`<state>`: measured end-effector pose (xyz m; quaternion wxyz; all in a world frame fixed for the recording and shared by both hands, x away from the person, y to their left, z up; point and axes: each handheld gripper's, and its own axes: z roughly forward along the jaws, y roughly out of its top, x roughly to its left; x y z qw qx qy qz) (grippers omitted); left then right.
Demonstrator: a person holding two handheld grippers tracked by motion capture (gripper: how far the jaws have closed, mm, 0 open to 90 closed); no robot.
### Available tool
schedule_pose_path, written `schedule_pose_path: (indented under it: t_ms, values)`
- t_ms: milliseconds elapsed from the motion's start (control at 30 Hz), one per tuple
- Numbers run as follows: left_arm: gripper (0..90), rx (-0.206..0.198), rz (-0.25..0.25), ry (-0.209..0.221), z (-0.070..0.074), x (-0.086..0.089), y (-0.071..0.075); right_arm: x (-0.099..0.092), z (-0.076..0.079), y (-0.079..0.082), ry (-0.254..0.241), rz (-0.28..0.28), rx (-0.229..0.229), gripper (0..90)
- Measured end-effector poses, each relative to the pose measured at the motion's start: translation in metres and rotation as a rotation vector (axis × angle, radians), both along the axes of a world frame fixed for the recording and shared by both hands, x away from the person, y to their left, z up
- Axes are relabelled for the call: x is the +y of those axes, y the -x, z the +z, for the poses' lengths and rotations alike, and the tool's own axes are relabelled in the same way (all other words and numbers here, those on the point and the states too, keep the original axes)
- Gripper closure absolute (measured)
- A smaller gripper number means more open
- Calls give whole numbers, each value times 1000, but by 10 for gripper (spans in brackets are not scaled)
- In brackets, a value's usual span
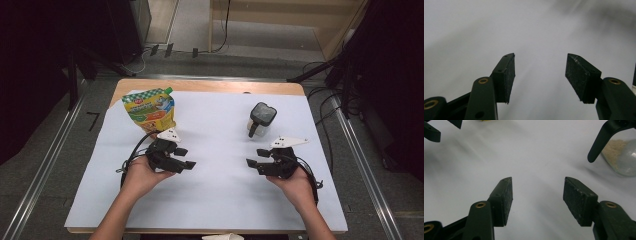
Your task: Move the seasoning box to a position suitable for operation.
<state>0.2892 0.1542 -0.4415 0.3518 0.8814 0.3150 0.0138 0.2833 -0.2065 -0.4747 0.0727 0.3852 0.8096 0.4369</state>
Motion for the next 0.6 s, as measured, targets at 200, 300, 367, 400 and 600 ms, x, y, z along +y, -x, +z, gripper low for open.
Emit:
schedule_pose_path:
  t_ms: [200, 300, 367, 400, 600]
  values:
    - [400, -2, -9, -4, 0, -2, 1, 0, 1, 1, 14, 2, -15, 415]
    - [402, -2, -13, 1, 1, -3, 1, 0, 0, 1, 20, 4, -17, 412]
    - [404, -4, -12, 0, 3, -4, 1, 0, 1, 1, 22, 5, -17, 412]
    - [404, -4, -12, 0, 3, -4, 1, 0, 1, 1, 22, 5, -17, 412]
    - [399, -3, -15, 5, 3, -3, 2, 0, 1, 2, 32, 15, -18, 411]
